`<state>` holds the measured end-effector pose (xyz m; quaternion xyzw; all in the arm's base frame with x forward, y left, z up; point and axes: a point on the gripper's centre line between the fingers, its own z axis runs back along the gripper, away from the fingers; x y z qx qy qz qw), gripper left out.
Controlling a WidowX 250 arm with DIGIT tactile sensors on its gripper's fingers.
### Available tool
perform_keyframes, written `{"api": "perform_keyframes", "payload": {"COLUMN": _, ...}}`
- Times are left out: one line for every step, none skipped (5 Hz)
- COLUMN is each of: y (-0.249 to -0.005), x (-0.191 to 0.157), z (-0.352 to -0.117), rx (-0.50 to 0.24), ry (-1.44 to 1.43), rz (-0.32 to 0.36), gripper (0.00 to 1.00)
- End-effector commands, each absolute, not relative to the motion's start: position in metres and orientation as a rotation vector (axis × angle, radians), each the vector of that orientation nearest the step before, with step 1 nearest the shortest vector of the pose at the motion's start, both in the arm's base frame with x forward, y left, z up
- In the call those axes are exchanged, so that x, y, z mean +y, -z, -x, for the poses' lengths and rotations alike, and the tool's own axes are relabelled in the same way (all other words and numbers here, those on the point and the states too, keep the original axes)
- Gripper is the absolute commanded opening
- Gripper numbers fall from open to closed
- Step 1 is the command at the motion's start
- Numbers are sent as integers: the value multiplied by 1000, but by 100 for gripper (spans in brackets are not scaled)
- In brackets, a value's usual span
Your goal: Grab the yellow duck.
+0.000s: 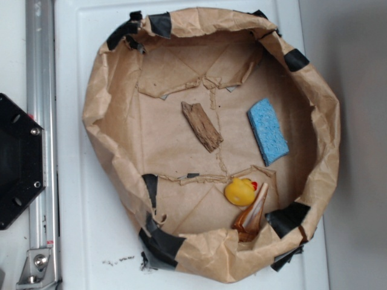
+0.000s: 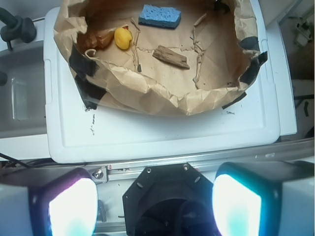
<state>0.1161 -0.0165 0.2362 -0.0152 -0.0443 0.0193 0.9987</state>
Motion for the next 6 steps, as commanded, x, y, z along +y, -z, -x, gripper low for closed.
{"api": "perform_keyframes", "payload": {"y": -236, "x": -16, "z": -116, "rx": -89, "ry": -39, "rz": 30, "gripper": 100}}
{"api": "perform_keyframes", "payload": {"y": -227, "x": -16, "z": -163, "rx": -163, "ry": -96, "rz": 0, "gripper": 100}}
{"api": "perform_keyframes", "payload": {"y": -199, "x": -12, "z": -213, "rx": -177, "ry": -164, "rz": -11, "gripper": 100}}
{"api": "perform_keyframes", "payload": {"y": -171, "x": -15, "z": -247, "rx": -129, "ry": -177, "rz": -22, "gripper": 100}}
{"api": "perform_keyframes", "payload": {"y": -151, "x": -19, "z": -266, "rx": -132, "ry": -110, "rz": -58, "gripper": 100}}
{"api": "perform_keyframes", "payload": {"y": -151, "x": -19, "z": -266, "rx": -132, "ry": -110, "rz": -58, "gripper": 100}}
